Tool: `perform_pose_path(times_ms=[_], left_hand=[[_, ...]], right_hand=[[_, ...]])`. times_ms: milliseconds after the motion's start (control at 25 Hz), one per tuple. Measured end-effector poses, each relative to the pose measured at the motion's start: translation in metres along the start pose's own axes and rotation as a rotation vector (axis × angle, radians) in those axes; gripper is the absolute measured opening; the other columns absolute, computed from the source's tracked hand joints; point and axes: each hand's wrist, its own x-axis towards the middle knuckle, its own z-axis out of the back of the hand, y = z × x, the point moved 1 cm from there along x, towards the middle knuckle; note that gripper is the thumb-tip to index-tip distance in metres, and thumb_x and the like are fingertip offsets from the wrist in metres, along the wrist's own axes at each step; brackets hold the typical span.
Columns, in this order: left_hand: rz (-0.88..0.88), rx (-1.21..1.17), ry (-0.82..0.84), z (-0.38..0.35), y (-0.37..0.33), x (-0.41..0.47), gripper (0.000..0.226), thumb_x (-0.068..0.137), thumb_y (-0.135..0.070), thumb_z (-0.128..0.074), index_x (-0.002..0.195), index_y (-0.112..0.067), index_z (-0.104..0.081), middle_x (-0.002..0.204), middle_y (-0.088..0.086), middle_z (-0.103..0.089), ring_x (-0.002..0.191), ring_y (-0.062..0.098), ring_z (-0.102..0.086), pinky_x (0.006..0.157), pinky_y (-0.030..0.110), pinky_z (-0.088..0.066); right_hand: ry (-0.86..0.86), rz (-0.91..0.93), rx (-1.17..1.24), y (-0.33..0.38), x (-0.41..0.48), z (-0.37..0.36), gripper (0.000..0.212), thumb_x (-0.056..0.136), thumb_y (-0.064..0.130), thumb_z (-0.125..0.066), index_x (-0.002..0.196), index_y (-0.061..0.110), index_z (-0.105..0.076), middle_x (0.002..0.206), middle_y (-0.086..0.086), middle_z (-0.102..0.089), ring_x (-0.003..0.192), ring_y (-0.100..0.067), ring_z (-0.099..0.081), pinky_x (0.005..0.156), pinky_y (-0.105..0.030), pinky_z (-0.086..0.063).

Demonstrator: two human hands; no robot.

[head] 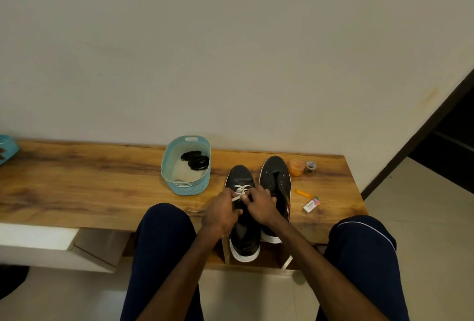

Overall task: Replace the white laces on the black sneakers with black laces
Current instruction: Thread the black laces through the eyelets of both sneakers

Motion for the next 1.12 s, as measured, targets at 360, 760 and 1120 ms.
perform_pose_path(times_ms=[360,760,1120], left_hand=[[-0.063,0.024,-0.353,-0.025,-0.003,0.014,0.066,0.073,-0.026,-0.084,0.121,-0.021,-0.039,0.119,0.004,-0.044,0.102,0.017,-0.052,0.075,0.025,-0.047],[0.172,-0.661,-0.075,-0.013,-0.007,0.018,0.017,0.091,-0.002,-0.06,0.098,-0.015,-0.068,0.11,0.01,-0.066,0.1,0.021,-0.062,0.093,0.044,-0.054],[0.326,-0.17,-0.344,0.042,0.012,-0.003,0.045,0.098,-0.033,-0.056,0.133,-0.008,-0.043,0.12,0.014,-0.059,0.103,0.028,-0.06,0.075,0.04,-0.053]], right_hand=[[0.196,-0.032,1.273,0.013,-0.014,0.052,0.051,0.097,0.054,-0.048,0.06,0.023,-0.062,0.083,-0.001,-0.066,0.085,-0.018,-0.061,0.088,-0.039,-0.044],[-0.277,-0.111,1.787,-0.035,-0.009,0.101,0.032,0.106,0.03,-0.041,0.084,0.015,-0.059,0.078,-0.001,-0.064,0.07,-0.015,-0.06,0.077,-0.033,-0.051],[-0.253,-0.084,0.039,-0.021,-0.017,0.06,0.036,0.102,0.029,-0.051,0.129,0.007,-0.055,0.129,-0.013,-0.057,0.122,-0.03,-0.049,0.098,-0.043,-0.045]])
